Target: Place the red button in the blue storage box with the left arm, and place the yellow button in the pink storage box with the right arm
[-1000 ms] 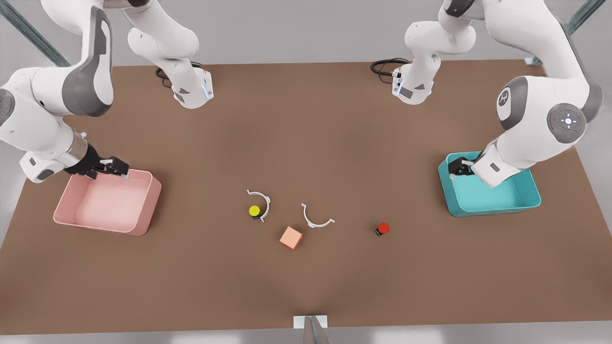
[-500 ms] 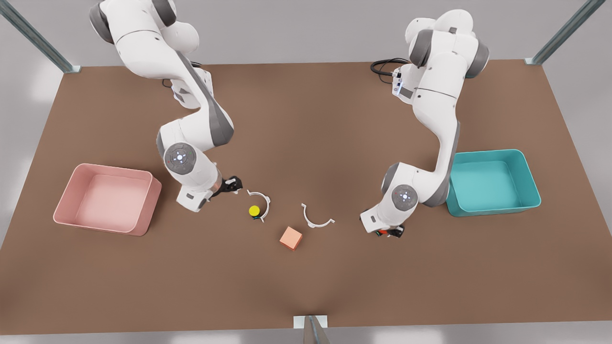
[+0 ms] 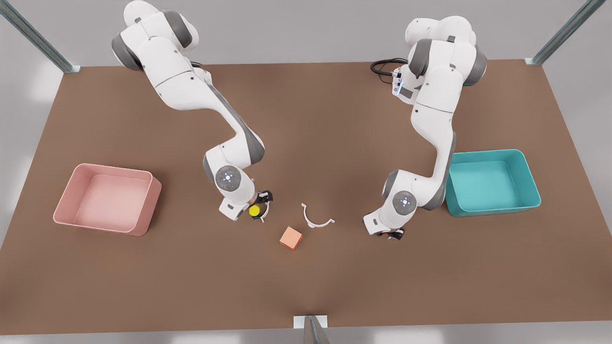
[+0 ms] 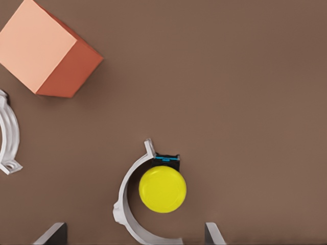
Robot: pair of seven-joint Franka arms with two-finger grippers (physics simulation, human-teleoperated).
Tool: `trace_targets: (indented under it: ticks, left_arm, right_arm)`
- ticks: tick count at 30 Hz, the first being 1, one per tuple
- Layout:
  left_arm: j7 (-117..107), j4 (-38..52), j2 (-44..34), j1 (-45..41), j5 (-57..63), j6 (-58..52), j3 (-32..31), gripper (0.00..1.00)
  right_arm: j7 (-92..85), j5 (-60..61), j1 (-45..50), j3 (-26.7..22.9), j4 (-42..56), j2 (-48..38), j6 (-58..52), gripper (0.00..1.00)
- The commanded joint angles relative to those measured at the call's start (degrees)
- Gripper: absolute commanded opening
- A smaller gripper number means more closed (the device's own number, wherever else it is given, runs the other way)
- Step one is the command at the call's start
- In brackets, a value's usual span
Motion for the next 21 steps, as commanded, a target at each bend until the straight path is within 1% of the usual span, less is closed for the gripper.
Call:
trace_targets:
  ticks: [1, 3, 7, 10, 11, 12, 13, 14, 15, 16, 18, 19, 21]
  left_arm:
    - [1.83, -1.17, -0.31, 0.18, 0.03, 0.57, 0.00, 1.00]
    - [1.92, -2.49, -1.01, 0.18, 0.03, 0.48, 0.00, 1.00]
    - [2.19, -2.40, -1.80, 0.09, 0.03, 0.39, 0.00, 1.00]
    - [2.27, -2.13, -1.98, 0.00, 0.12, 0.39, 0.00, 1.00]
    - [2.54, -2.13, -1.89, 0.00, 0.12, 0.39, 0.00, 0.88]
    - [2.80, -2.05, -1.89, 0.09, 0.21, 0.39, 0.00, 0.73]
    - [2.80, -1.96, -1.89, 0.09, 0.21, 0.39, 0.00, 0.66]
    - [3.15, -1.96, -1.89, 0.09, 0.21, 0.39, 0.00, 0.66]
    - [3.15, -1.87, -1.89, 0.09, 0.21, 0.39, 0.00, 0.64]
    - [3.24, -1.78, -1.89, 0.01, 0.21, 0.39, 0.00, 0.58]
    - [3.24, -1.70, -2.33, 0.09, 0.30, 0.39, 0.00, 0.57]
    - [3.42, -1.70, -3.20, 0.09, 0.30, 0.13, 0.00, 0.57]
    - [3.33, -1.70, -4.88, 0.09, 0.30, -1.63, 0.00, 0.54]
  right_arm:
    - [7.84, 0.07, -0.01, 0.03, -0.76, 1.20, 8.05, 1.00]
    - [7.84, 0.07, -0.18, 0.03, -0.59, 1.90, 11.74, 1.00]
    - [7.84, -0.19, -0.18, -0.06, -0.85, 3.22, 14.73, 1.00]
    - [7.93, -4.59, -0.89, -0.14, -3.49, 3.48, 15.78, 1.00]
    - [7.93, -4.59, -0.89, -0.14, -4.37, 3.40, 15.78, 1.00]
    - [7.93, -4.59, -1.06, -0.14, -5.33, 3.22, 15.87, 1.00]
    - [7.93, -4.59, -1.06, -0.14, -5.33, 3.40, 16.22, 1.00]
    - [7.93, -4.68, -1.15, -0.23, -5.95, 3.48, 18.15, 1.00]
    - [7.93, -4.68, -1.24, -0.32, -5.95, 3.57, 18.42, 0.93]
    - [7.93, -4.85, -1.32, -0.32, -5.95, 3.57, 18.42, 0.81]
    - [7.93, -4.85, -1.24, -0.41, -5.95, 3.66, 18.51, 0.77]
    - [7.93, -4.85, -1.24, -0.41, -6.04, 3.92, 19.12, 0.77]
    - [7.84, -4.85, -1.33, -0.41, -6.48, 4.10, 20.00, 0.77]
